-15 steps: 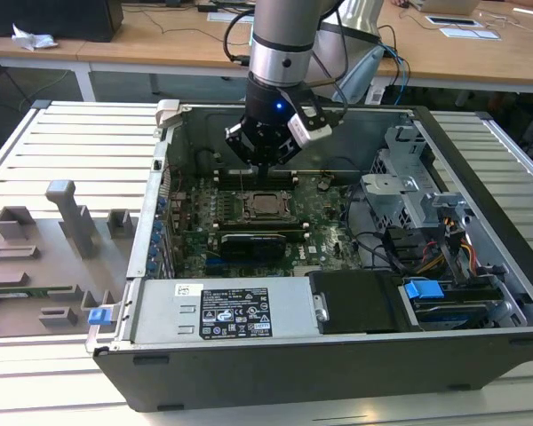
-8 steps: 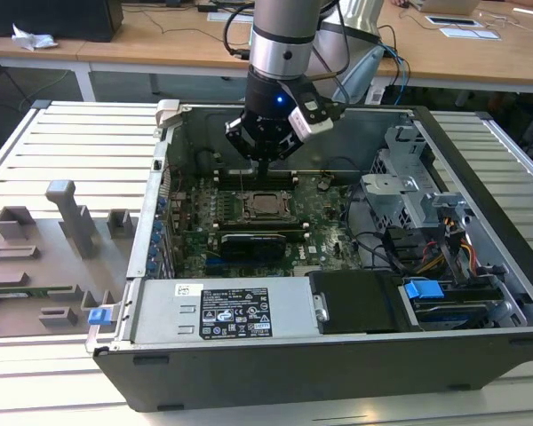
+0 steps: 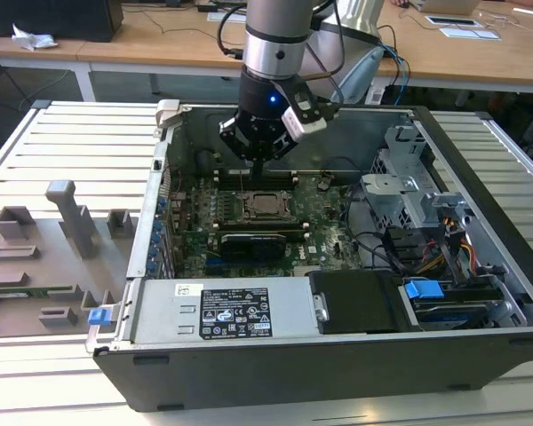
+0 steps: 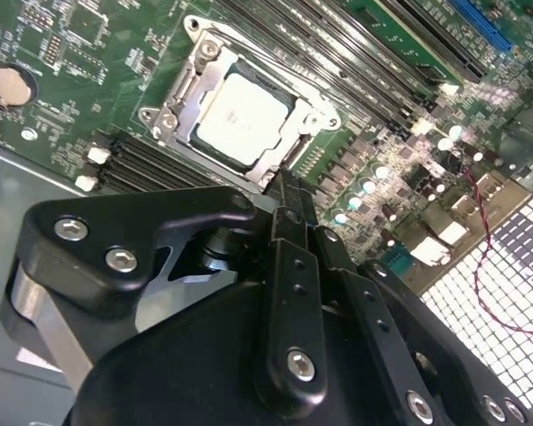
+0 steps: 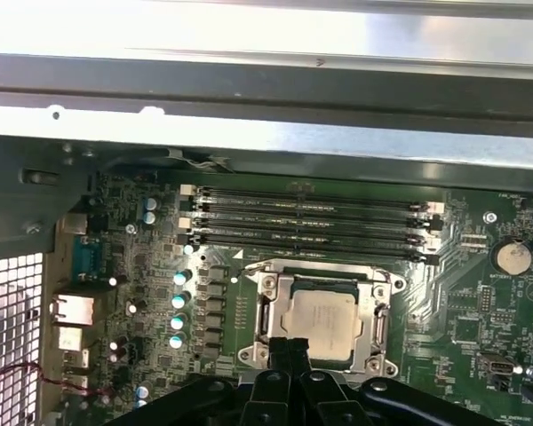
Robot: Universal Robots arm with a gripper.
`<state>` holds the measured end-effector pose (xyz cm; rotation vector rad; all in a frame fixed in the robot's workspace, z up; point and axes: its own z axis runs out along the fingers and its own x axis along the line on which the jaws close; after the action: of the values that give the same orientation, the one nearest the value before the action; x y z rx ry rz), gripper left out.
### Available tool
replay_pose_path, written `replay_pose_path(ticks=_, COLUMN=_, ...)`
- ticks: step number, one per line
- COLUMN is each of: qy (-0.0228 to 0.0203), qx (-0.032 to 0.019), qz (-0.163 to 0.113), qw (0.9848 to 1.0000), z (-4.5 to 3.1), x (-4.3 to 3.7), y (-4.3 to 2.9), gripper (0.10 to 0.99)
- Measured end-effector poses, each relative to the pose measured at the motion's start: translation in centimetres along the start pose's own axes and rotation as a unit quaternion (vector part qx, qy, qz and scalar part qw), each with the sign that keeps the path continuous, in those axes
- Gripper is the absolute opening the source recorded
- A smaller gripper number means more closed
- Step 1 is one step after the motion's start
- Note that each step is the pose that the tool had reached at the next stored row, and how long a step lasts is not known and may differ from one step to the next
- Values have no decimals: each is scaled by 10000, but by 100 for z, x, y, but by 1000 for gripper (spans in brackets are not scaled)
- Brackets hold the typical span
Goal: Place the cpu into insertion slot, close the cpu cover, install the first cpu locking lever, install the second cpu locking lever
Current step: 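Install the first cpu locking lever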
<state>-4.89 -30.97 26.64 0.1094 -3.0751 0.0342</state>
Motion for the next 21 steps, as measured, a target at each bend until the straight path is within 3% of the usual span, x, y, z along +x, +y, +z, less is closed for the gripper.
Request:
replay_pose_path(ticks=7, qy=-3, qx=0, qz=-1, qw=10000, z=8, x=131, y=9, gripper=106)
replay_pose_path(ticks=21, qy=-8, qx=0, qz=0, qw=10000, z=31, x=486, y=39, gripper=106)
